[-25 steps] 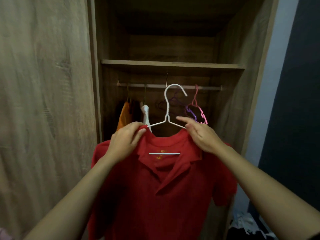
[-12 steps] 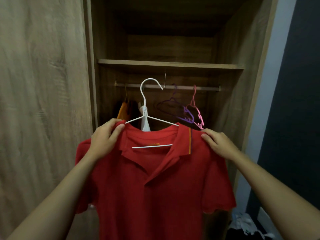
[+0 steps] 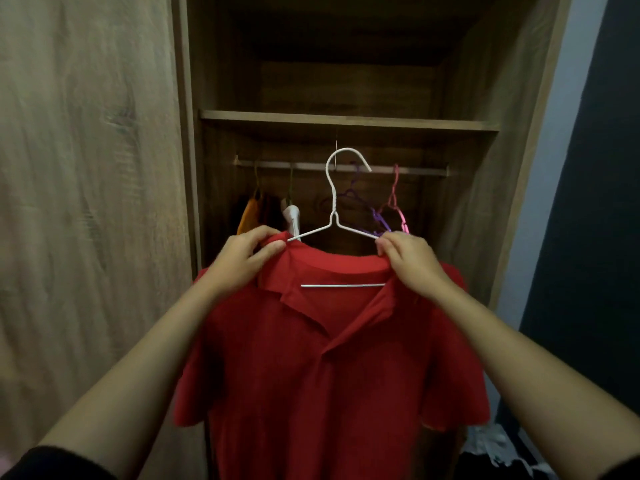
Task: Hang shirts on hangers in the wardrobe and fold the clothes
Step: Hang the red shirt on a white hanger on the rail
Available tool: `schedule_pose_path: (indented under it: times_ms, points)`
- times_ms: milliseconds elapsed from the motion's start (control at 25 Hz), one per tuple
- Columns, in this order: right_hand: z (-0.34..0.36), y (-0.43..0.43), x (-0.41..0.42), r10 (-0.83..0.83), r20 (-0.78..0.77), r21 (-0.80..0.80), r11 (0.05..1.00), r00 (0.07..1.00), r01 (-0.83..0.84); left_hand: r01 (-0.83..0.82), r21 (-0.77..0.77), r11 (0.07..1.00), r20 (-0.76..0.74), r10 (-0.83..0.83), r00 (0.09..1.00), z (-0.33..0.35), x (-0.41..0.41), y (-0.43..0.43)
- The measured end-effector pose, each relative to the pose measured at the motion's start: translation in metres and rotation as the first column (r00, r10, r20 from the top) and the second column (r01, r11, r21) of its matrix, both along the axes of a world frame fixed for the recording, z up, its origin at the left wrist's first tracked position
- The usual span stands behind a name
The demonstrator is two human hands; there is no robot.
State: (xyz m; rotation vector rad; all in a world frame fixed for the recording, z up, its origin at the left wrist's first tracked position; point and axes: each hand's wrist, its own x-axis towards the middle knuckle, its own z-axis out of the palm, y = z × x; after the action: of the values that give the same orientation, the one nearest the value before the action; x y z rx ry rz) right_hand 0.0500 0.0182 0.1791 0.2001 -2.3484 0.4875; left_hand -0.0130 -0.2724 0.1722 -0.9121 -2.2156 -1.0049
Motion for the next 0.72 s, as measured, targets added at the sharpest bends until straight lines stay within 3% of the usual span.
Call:
schedule_pose_path:
  times_ms: [80, 120, 200, 240, 280, 360, 440, 640, 720]
  points:
    - [0.004, 0.01, 0.002, -0.059, -0.073, -0.023, 0.998, 0.996, 0.057, -0.01, -0.112, 0.994, 0.138, 0.025, 0.99, 0.002, -0.014, -0.033]
    - [0.008, 0.014, 0.003, -0.086, -0.104, -0.036, 0.996, 0.991, 0.082, 0.003, -0.104, 0.995, 0.285, 0.027, 0.958, -0.005, -0.02, -0.049]
    - [0.017, 0.019, 0.006, -0.103, -0.163, -0.048, 0.994, 0.981, 0.096, 0.058, 0.024, 0.998, 0.575, -0.062, 0.816, -0.038, -0.024, -0.064]
    - [0.021, 0.02, 0.008, -0.109, -0.188, -0.037, 0.994, 0.976, 0.104, 0.055, 0.078, 0.995, 0.644, -0.093, 0.759, -0.058, -0.024, -0.064]
    - [0.023, 0.019, 0.01, -0.122, -0.205, -0.012, 0.992, 0.971, 0.122, -0.004, 0.128, 0.992, 0.652, -0.082, 0.754, -0.075, -0.024, -0.062]
    - [0.028, 0.018, 0.012, -0.145, -0.24, 0.042, 0.986, 0.96, 0.16, -0.204, 0.271, 0.941, 0.563, 0.017, 0.826, -0.092, -0.03, -0.06]
    - [0.033, 0.015, 0.014, -0.15, -0.276, 0.048, 0.984, 0.949, 0.17, -0.269, 0.355, 0.895, 0.542, 0.037, 0.84, -0.09, -0.034, -0.062]
    - [0.035, 0.019, 0.011, -0.138, -0.271, 0.059, 0.985, 0.953, 0.16, -0.121, 0.133, 0.984, 0.699, -0.007, 0.715, -0.073, -0.025, -0.078]
    - [0.028, 0.026, 0.01, -0.069, -0.271, 0.021, 0.997, 0.96, 0.078, 0.02, 0.294, 0.956, 0.724, -0.236, 0.648, -0.052, -0.014, -0.087]
